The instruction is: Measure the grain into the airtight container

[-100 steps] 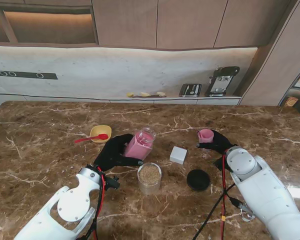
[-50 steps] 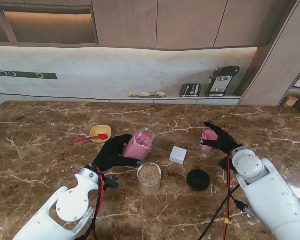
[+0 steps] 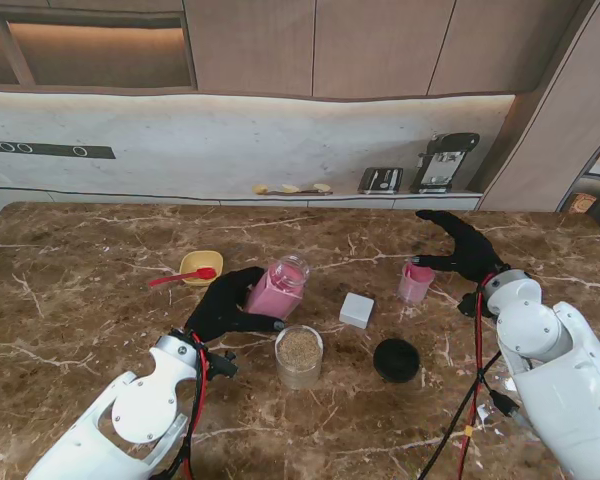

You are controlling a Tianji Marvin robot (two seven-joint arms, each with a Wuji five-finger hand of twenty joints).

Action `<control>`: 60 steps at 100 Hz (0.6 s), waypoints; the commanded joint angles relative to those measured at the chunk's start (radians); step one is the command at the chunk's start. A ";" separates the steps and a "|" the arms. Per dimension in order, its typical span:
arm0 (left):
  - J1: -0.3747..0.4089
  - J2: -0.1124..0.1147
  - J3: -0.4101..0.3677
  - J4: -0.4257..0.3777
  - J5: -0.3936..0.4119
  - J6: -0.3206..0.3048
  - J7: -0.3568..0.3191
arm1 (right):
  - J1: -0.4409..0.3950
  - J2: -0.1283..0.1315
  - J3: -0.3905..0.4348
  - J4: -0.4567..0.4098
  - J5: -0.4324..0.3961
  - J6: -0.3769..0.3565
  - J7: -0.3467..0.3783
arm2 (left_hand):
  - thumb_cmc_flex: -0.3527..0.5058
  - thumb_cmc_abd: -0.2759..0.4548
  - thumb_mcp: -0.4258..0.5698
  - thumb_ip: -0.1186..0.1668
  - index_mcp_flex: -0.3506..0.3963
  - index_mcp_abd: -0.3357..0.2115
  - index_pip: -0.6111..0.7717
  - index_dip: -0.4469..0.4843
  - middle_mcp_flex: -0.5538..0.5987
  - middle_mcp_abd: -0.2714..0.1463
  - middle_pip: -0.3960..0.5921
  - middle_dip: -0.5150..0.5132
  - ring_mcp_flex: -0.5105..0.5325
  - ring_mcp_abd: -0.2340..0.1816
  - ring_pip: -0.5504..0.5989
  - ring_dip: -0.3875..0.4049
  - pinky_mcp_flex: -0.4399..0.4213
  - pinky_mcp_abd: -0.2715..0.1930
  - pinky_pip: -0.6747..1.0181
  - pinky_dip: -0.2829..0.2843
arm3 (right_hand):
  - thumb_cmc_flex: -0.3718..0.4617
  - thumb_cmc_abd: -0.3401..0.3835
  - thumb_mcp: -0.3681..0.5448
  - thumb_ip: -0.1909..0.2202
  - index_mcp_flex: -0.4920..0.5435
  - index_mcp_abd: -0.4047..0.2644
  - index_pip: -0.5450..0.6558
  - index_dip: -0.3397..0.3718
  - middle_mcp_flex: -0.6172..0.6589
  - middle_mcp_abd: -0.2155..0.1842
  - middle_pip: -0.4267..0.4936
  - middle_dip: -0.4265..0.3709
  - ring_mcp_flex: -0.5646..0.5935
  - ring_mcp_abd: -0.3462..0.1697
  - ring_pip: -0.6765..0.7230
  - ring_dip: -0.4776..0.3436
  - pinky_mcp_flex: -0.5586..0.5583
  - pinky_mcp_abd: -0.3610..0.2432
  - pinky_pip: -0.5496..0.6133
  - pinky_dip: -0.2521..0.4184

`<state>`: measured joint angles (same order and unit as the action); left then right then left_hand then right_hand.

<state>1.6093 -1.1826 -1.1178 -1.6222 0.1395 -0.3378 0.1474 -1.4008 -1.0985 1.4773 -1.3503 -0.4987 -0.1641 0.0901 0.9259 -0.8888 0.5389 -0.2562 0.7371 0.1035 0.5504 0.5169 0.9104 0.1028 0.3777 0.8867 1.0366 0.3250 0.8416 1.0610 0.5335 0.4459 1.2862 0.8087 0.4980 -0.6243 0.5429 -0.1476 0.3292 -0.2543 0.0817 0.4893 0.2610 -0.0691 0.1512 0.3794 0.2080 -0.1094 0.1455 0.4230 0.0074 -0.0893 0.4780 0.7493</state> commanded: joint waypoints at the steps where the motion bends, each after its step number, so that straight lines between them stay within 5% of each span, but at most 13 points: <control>1: -0.002 -0.001 0.005 0.002 -0.002 -0.006 0.000 | -0.008 0.009 0.003 -0.045 -0.004 -0.020 0.000 | 0.177 0.453 0.411 0.060 0.367 -0.262 0.597 0.068 0.171 -0.141 0.269 0.072 0.014 -0.052 0.035 0.003 -0.007 -0.020 0.045 0.018 | 0.042 -0.030 0.020 0.046 0.031 0.015 0.061 0.049 0.051 0.007 0.041 0.021 0.090 0.025 0.072 0.035 0.089 0.021 0.078 0.050; 13: -0.005 -0.002 0.007 0.007 -0.008 -0.016 0.002 | -0.039 0.019 0.004 -0.139 -0.077 -0.035 0.015 | 0.178 0.452 0.414 0.062 0.369 -0.262 0.598 0.068 0.171 -0.143 0.270 0.071 0.014 -0.052 0.035 0.003 -0.007 -0.020 0.045 0.018 | 0.098 -0.071 0.107 0.042 0.104 0.076 0.157 0.105 0.170 0.026 0.120 0.046 0.211 0.055 0.171 0.034 0.220 0.049 0.145 0.008; 20: -0.002 -0.004 0.008 0.006 -0.024 -0.022 0.002 | -0.050 0.026 -0.004 -0.180 -0.144 -0.043 0.022 | 0.178 0.453 0.416 0.064 0.372 -0.263 0.599 0.068 0.173 -0.145 0.271 0.070 0.014 -0.052 0.035 0.003 -0.008 -0.019 0.045 0.018 | 0.032 -0.200 0.428 0.002 0.148 0.119 0.188 0.107 0.272 0.032 0.155 0.050 0.325 0.076 0.220 0.030 0.352 0.082 0.253 -0.065; 25: 0.000 -0.006 0.008 0.006 -0.037 -0.026 0.002 | -0.056 0.031 -0.014 -0.208 -0.181 -0.045 0.029 | 0.176 0.454 0.418 0.066 0.373 -0.264 0.599 0.067 0.173 -0.147 0.272 0.069 0.013 -0.053 0.034 0.003 -0.009 -0.018 0.043 0.017 | 0.019 -0.238 0.529 -0.019 0.163 0.131 0.199 0.101 0.313 0.031 0.169 0.050 0.391 0.088 0.241 0.033 0.420 0.098 0.328 -0.139; 32: 0.004 -0.007 0.006 0.005 -0.058 -0.030 0.002 | -0.065 0.037 -0.032 -0.248 -0.228 -0.036 0.053 | 0.177 0.457 0.422 0.070 0.377 -0.265 0.601 0.067 0.175 -0.147 0.274 0.067 0.013 -0.053 0.033 0.002 -0.009 -0.017 0.042 0.017 | 0.031 -0.238 0.551 -0.014 0.181 0.136 0.211 0.092 0.358 0.033 0.181 0.052 0.456 0.106 0.255 0.038 0.481 0.116 0.400 -0.216; 60: 0.019 -0.009 -0.006 0.002 -0.076 -0.054 0.006 | -0.079 0.057 -0.144 -0.330 -0.397 0.054 0.135 | 0.174 0.463 0.428 0.086 0.386 -0.271 0.600 0.062 0.177 -0.156 0.278 0.054 0.014 -0.057 0.033 0.002 -0.009 -0.017 0.041 0.016 | 0.011 -0.256 0.554 -0.018 0.180 0.164 0.198 0.068 0.380 0.039 0.176 0.050 0.539 0.106 0.313 0.088 0.583 0.119 0.563 -0.239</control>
<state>1.6188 -1.1886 -1.1233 -1.6200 0.0642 -0.3834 0.1461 -1.4654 -1.0320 1.3513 -1.6825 -0.8997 -0.1169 0.2125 0.9259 -0.8888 0.5389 -0.2563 0.7374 0.1036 0.5504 0.5169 0.9104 0.1028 0.3777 0.8867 1.0366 0.3249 0.8416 1.0610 0.5335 0.4458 1.2863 0.8088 0.5352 -0.8450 1.0624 -0.1477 0.5108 -0.1106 0.2893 0.5713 0.6357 -0.0411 0.3300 0.4181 0.7169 -0.0078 0.4394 0.4831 0.5691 0.0262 0.9939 0.5250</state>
